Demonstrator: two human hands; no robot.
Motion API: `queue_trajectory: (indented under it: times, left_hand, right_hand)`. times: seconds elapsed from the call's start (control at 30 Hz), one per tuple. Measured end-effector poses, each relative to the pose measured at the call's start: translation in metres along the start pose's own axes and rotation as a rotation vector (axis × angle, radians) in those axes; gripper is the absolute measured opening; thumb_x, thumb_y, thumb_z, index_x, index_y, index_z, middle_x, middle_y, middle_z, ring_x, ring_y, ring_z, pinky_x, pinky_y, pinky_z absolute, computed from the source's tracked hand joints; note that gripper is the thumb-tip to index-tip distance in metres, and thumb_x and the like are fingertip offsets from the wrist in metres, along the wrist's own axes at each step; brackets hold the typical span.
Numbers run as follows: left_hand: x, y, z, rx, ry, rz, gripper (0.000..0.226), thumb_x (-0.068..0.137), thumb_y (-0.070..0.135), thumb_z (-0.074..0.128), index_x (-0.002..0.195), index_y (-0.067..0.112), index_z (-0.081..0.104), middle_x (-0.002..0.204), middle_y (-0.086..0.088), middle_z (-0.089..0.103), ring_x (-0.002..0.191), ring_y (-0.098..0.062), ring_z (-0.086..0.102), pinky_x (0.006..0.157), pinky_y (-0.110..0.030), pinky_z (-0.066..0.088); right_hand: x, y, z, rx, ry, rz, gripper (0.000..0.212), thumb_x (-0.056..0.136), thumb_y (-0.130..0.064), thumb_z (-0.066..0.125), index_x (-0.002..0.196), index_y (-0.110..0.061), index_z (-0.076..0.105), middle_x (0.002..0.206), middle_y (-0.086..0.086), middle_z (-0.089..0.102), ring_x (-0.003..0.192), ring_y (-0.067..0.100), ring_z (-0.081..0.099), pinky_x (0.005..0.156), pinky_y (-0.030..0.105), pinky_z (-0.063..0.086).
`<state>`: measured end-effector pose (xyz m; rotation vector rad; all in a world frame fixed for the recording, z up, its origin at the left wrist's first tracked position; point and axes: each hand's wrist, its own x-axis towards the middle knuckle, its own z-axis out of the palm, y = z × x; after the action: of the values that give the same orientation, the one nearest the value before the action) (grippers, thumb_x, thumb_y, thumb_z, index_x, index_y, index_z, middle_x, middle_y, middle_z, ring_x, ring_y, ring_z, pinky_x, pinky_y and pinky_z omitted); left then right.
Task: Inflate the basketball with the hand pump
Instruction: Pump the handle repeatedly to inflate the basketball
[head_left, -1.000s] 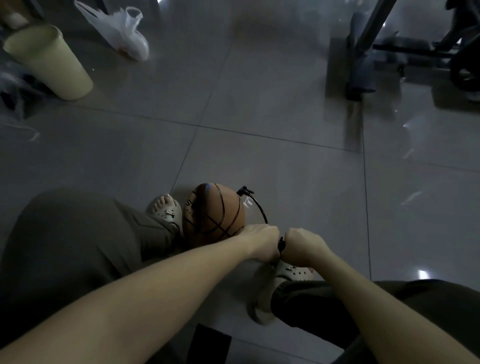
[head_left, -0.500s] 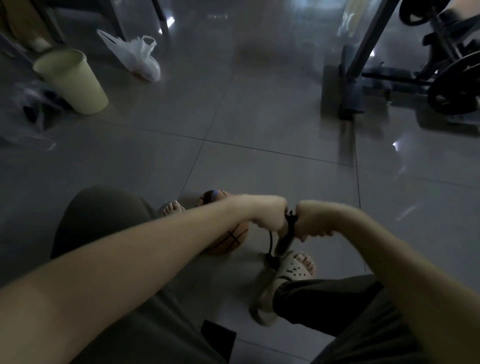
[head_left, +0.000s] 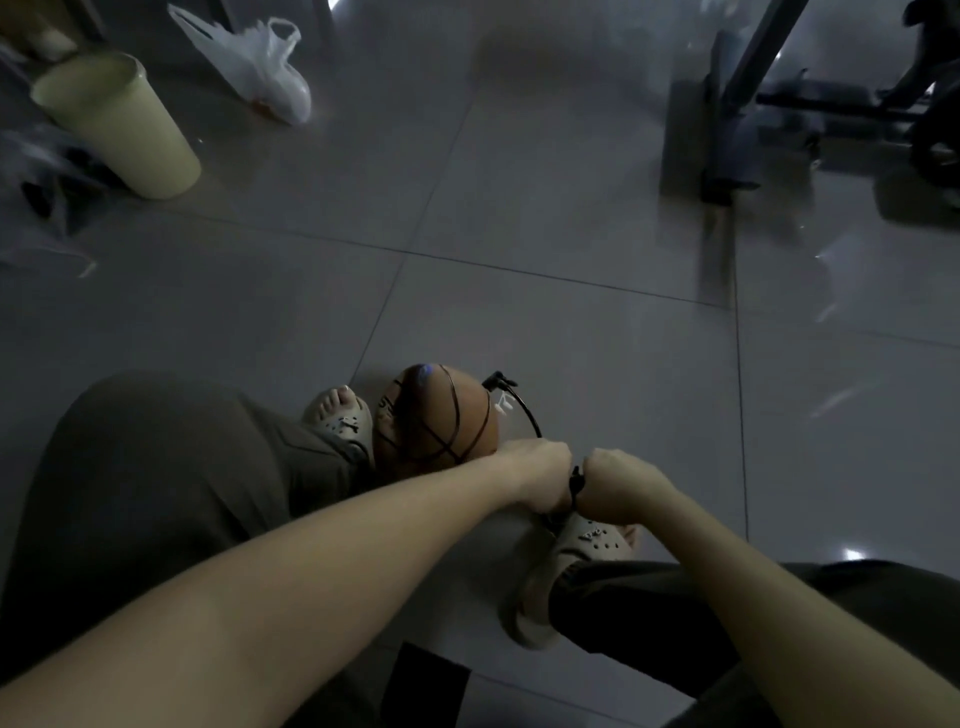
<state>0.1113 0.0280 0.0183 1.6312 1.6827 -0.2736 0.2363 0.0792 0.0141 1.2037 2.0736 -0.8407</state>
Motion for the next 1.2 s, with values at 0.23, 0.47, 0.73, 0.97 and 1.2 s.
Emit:
queue_trajectory:
  times: [0.23, 0.47, 0.73, 0.97, 1.2]
  left_hand:
    - [0.014, 0.003, 0.006, 0.023, 0.072, 0.01, 0.019, 0.091, 0.028, 0.066, 0.089, 0.016, 0.052, 0.085, -0.004, 0.055, 0.075, -0.025, 0.056, 0.063, -0.034, 0.04]
    - [-0.026, 0.005, -0.002, -0.005, -0.082, 0.017, 0.015, 0.092, 0.026, 0.067, 0.089, 0.012, 0.06, 0.077, -0.005, 0.058, 0.066, -0.022, 0.055, 0.054, -0.031, 0.041]
    - [-0.065, 0.033, -0.1, -0.112, 0.031, 0.069, 0.01, 0.087, 0.016, 0.07, 0.083, 0.008, 0.064, 0.071, -0.005, 0.058, 0.06, -0.021, 0.052, 0.051, -0.03, 0.039]
    - [-0.031, 0.016, -0.03, -0.048, -0.005, 0.018, 0.011, 0.091, 0.013, 0.062, 0.08, 0.01, 0.059, 0.068, -0.007, 0.06, 0.055, -0.021, 0.05, 0.047, -0.029, 0.036]
    - [0.002, -0.005, 0.014, -0.021, 0.021, -0.031, 0.021, 0.086, 0.032, 0.068, 0.079, 0.018, 0.054, 0.077, -0.003, 0.06, 0.071, -0.026, 0.062, 0.059, -0.034, 0.047]
  right_hand:
    - [0.007, 0.011, 0.001, -0.025, 0.032, 0.006, 0.025, 0.087, -0.034, 0.058, 0.072, -0.022, 0.042, 0.079, 0.0, 0.052, 0.077, 0.023, 0.056, 0.067, 0.032, 0.047]
    - [-0.031, -0.019, -0.003, -0.06, -0.093, 0.014, 0.016, 0.086, -0.023, 0.065, 0.076, -0.015, 0.056, 0.078, 0.002, 0.061, 0.073, 0.021, 0.06, 0.06, 0.029, 0.05]
    - [-0.086, -0.032, -0.104, -0.043, -0.056, 0.051, 0.01, 0.081, -0.009, 0.068, 0.09, -0.005, 0.067, 0.066, 0.005, 0.055, 0.049, 0.016, 0.045, 0.048, 0.026, 0.04]
    - [-0.033, -0.01, -0.027, -0.026, -0.001, -0.011, 0.011, 0.084, -0.019, 0.063, 0.08, -0.008, 0.063, 0.076, 0.006, 0.064, 0.065, 0.018, 0.057, 0.065, 0.033, 0.055]
    - [0.003, 0.002, 0.012, 0.001, 0.033, -0.035, 0.02, 0.083, -0.033, 0.055, 0.071, -0.019, 0.048, 0.071, 0.0, 0.054, 0.075, 0.028, 0.063, 0.067, 0.036, 0.052]
